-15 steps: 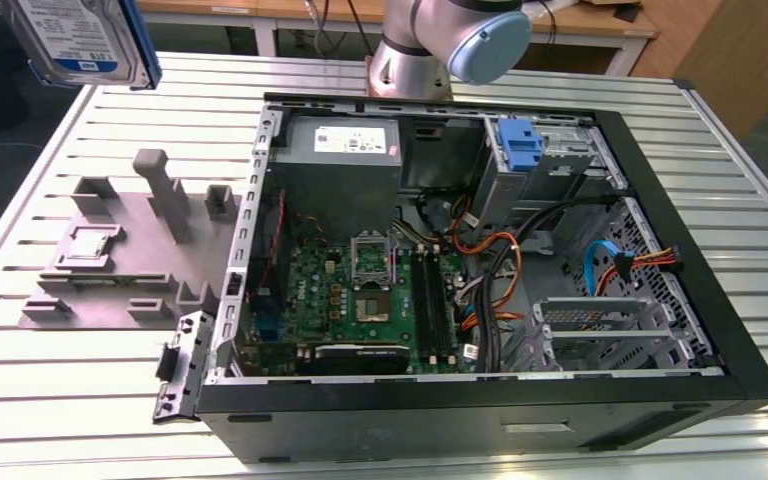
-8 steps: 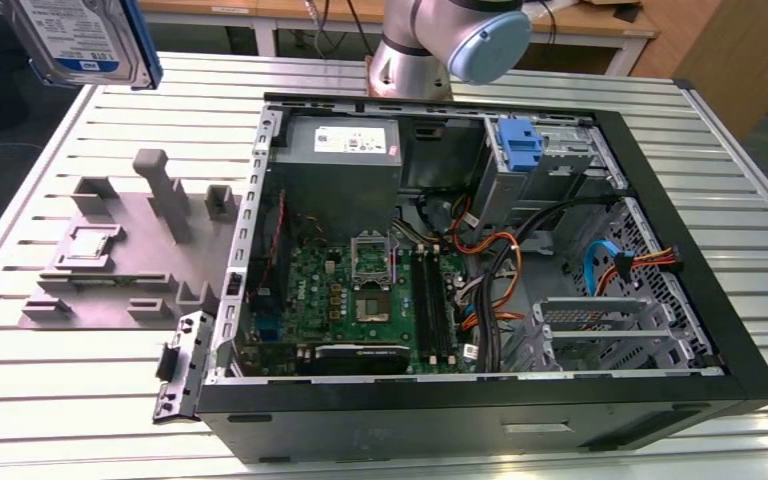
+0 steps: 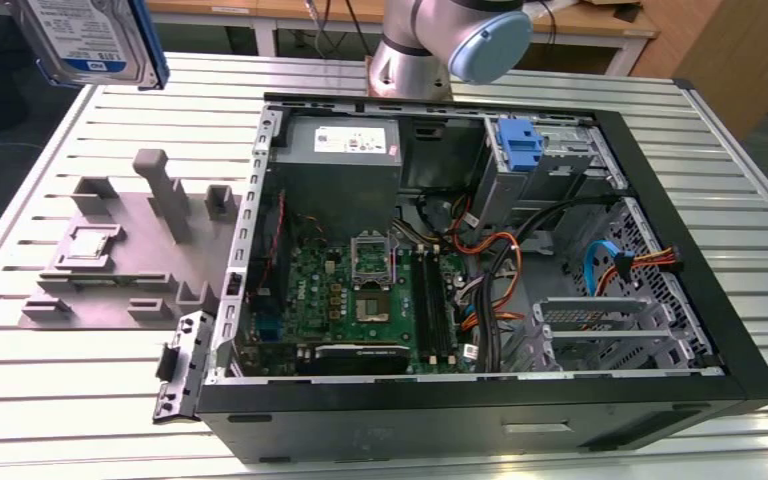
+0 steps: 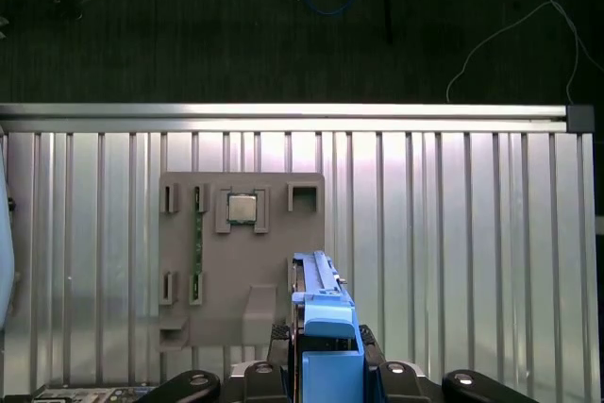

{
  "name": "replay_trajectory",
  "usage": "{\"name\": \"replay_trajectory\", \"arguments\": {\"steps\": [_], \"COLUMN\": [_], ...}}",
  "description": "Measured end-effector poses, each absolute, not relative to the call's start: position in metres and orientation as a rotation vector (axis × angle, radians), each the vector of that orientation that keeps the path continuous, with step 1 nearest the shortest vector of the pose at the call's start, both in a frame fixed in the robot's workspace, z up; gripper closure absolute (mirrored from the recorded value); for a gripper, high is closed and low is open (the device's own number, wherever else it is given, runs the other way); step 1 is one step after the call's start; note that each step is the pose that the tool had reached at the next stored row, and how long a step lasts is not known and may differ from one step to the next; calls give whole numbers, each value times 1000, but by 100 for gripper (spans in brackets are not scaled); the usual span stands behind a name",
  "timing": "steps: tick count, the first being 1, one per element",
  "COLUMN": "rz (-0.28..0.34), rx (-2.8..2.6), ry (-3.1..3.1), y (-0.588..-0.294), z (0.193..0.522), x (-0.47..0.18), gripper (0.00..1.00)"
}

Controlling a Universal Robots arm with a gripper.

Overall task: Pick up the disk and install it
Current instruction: 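Pick up the disk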

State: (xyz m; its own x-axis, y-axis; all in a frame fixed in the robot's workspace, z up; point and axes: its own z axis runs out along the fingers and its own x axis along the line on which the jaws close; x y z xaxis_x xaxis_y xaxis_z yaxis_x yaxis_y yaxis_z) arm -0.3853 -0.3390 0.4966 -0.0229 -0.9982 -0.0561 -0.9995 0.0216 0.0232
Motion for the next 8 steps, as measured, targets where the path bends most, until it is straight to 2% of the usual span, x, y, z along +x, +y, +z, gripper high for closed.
{"name": "replay_trajectory", "arguments": {"steps": [8], "rz": [87], "rx": [-2179], "ry": [2228], "y": [-339], "z": [497], "x": [-380], "gripper": [64]}}
